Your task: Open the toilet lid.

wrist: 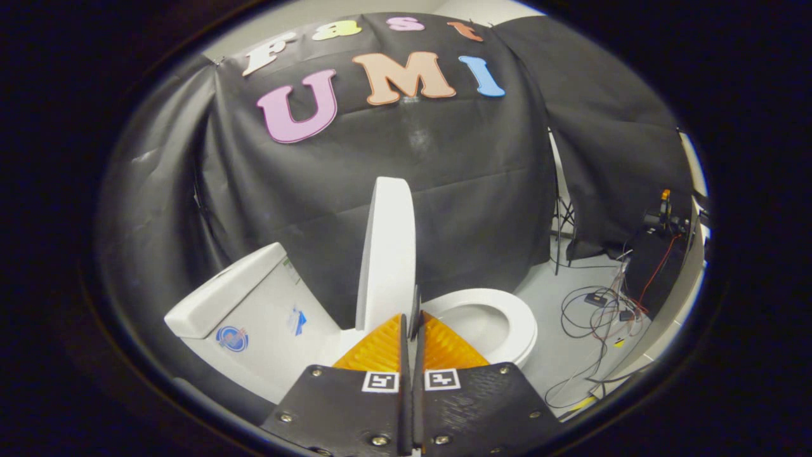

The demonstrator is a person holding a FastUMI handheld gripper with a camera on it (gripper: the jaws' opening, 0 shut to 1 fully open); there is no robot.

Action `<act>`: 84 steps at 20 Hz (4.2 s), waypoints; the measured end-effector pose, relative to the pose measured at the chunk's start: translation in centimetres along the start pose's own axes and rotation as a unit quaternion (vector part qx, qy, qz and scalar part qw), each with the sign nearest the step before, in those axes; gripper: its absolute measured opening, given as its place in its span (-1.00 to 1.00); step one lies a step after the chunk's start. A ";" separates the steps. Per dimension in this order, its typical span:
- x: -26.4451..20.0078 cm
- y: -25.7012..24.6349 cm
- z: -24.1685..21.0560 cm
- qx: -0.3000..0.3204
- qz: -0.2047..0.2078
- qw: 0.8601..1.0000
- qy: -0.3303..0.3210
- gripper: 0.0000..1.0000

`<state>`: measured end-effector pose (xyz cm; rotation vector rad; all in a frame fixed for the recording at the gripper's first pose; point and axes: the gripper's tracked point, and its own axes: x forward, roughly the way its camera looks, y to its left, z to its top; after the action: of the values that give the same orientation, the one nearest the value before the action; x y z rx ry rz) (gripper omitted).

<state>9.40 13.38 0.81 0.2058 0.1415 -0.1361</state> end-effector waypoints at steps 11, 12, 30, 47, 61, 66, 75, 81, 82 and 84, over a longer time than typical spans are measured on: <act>-1.4 4.4 0.3 -0.041 0.008 0.999 -0.018 -0.98; -1.5 4.7 0.4 -0.043 0.008 0.999 -0.022 -0.99; -2.5 11.1 -0.6 -0.110 0.024 0.993 -0.043 -0.98; -2.2 17.0 -5.6 -0.142 0.063 0.988 -0.011 -0.97; -4.4 18.0 -4.7 -0.188 0.111 0.976 0.001 -0.46; -6.4 17.3 -1.7 -0.204 0.111 0.972 -0.024 -0.42; -7.8 14.0 3.2 -0.209 0.114 0.970 -0.048 -0.19; -8.0 9.3 7.4 -0.178 0.093 0.975 -0.091 0.63; -8.0 8.8 7.9 -0.174 0.092 0.976 -0.096 0.78; -7.7 7.2 8.6 -0.169 0.086 0.977 -0.101 0.95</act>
<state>3.99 19.49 11.78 -0.1356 -0.0566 0.0417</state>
